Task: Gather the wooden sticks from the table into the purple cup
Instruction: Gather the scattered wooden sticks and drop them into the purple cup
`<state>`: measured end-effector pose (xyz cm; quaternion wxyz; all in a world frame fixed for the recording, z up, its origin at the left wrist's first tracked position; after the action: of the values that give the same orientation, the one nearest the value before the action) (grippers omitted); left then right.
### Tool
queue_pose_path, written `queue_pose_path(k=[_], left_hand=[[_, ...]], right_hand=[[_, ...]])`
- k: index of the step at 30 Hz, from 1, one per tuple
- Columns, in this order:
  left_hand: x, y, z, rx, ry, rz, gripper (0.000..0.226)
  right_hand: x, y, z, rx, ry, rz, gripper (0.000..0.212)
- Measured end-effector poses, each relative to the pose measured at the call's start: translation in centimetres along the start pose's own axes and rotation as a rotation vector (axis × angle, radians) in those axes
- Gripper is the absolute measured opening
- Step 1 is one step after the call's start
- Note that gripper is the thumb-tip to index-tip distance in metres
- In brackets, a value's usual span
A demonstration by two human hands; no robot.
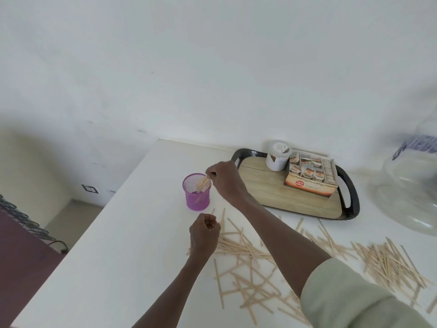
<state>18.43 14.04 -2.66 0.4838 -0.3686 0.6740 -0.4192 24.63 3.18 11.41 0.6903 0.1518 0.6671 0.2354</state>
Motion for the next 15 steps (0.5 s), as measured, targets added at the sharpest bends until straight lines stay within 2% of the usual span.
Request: queue_pose_path(k=[8,12,15], left_hand=[[-0.8,0.6,0.5,0.059,0.047,0.123,0.015],[-1.0,0.6,0.4,0.072,0.055,0.176,0.016],[-1.2,0.3,0.4,0.083,0.048,0.196,0.016]], right_hand=[[4.1,-1.9,1.6,0.016,0.15,-0.095,0.02],[4.0,-2.1,1.6,0.024,0.163,-0.08,0.026],[3.5,-2.4,1.3,0.003,0.127,-0.078,0.02]])
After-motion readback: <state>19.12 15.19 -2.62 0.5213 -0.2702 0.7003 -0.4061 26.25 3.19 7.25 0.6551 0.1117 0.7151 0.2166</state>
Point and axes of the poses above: each hand's wrist, its own z-axis towards the middle knuckle, its own x-axis out of the palm, y = z × x, the point moved 5 cm from there along z, towards the middle knuckle, and after that the axes turned 14 degrees about y, right-handed, at the moved point
